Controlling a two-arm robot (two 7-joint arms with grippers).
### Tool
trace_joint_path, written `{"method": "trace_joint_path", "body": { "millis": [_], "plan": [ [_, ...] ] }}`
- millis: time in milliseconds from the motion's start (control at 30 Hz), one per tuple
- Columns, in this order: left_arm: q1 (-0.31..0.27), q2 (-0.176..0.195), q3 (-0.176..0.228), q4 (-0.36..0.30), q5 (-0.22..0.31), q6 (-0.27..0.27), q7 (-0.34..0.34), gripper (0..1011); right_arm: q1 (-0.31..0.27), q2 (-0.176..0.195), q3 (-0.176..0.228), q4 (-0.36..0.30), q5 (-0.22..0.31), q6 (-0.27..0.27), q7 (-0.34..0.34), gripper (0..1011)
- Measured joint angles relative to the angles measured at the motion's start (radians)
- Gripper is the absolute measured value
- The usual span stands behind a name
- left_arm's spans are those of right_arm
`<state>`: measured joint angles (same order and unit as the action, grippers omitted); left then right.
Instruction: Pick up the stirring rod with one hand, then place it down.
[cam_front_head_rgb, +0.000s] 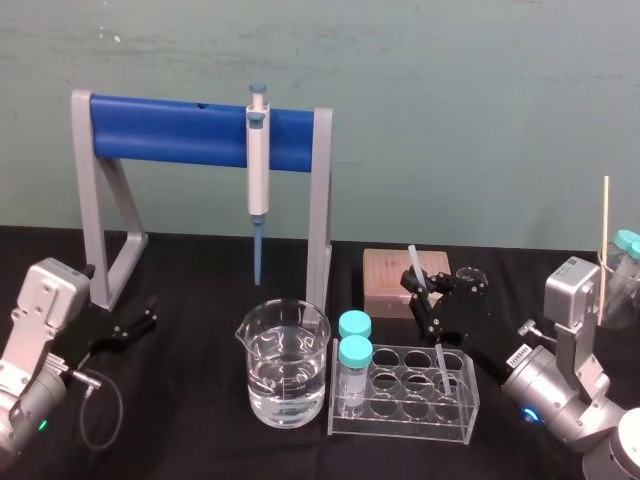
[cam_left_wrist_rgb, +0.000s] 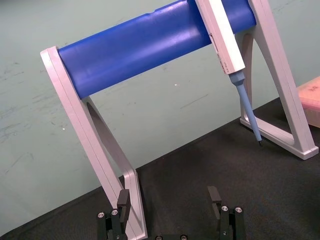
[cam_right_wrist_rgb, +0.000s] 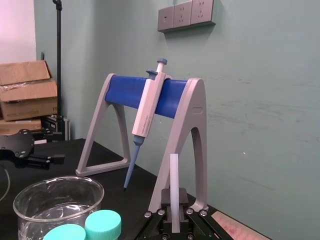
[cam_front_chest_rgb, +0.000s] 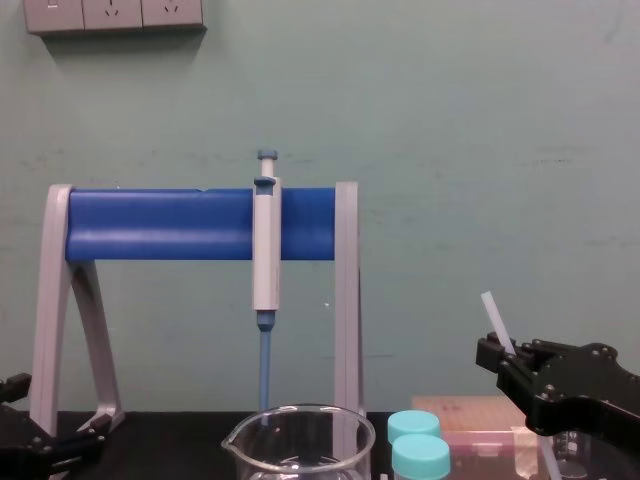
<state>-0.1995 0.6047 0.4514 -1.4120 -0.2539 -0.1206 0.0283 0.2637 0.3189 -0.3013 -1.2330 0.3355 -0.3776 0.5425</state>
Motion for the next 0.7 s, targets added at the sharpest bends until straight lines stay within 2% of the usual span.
{"method": "trace_joint_path", "body": {
  "millis": [300, 433, 467, 533, 567, 700],
  "plan": [
    [0.0, 0.0, 0.0, 0.0, 0.0, 0.0, 0.0, 1000, -0.001, 0.0, 0.001, 0.0, 0.001, -0.002, 0.001, 77],
    [0.0, 0.0, 0.0, 0.0, 0.0, 0.0, 0.0, 1000, -0.001, 0.0, 0.001, -0.001, 0.001, -0.002, 0.002, 161],
    [0.0, 0.0, 0.0, 0.0, 0.0, 0.0, 0.0, 1000, -0.001, 0.0, 0.001, -0.001, 0.001, -0.003, 0.002, 225],
    [0.0, 0.0, 0.0, 0.0, 0.0, 0.0, 0.0, 1000, -0.001, 0.0, 0.001, -0.001, 0.002, -0.003, 0.002, 265],
    [0.0, 0.0, 0.0, 0.0, 0.0, 0.0, 0.0, 1000, -0.001, 0.0, 0.001, -0.001, 0.002, -0.003, 0.002, 327],
    [0.0, 0.0, 0.0, 0.0, 0.0, 0.0, 0.0, 1000, -0.001, 0.0, 0.001, -0.001, 0.002, -0.003, 0.003, 439]
  ]
}}
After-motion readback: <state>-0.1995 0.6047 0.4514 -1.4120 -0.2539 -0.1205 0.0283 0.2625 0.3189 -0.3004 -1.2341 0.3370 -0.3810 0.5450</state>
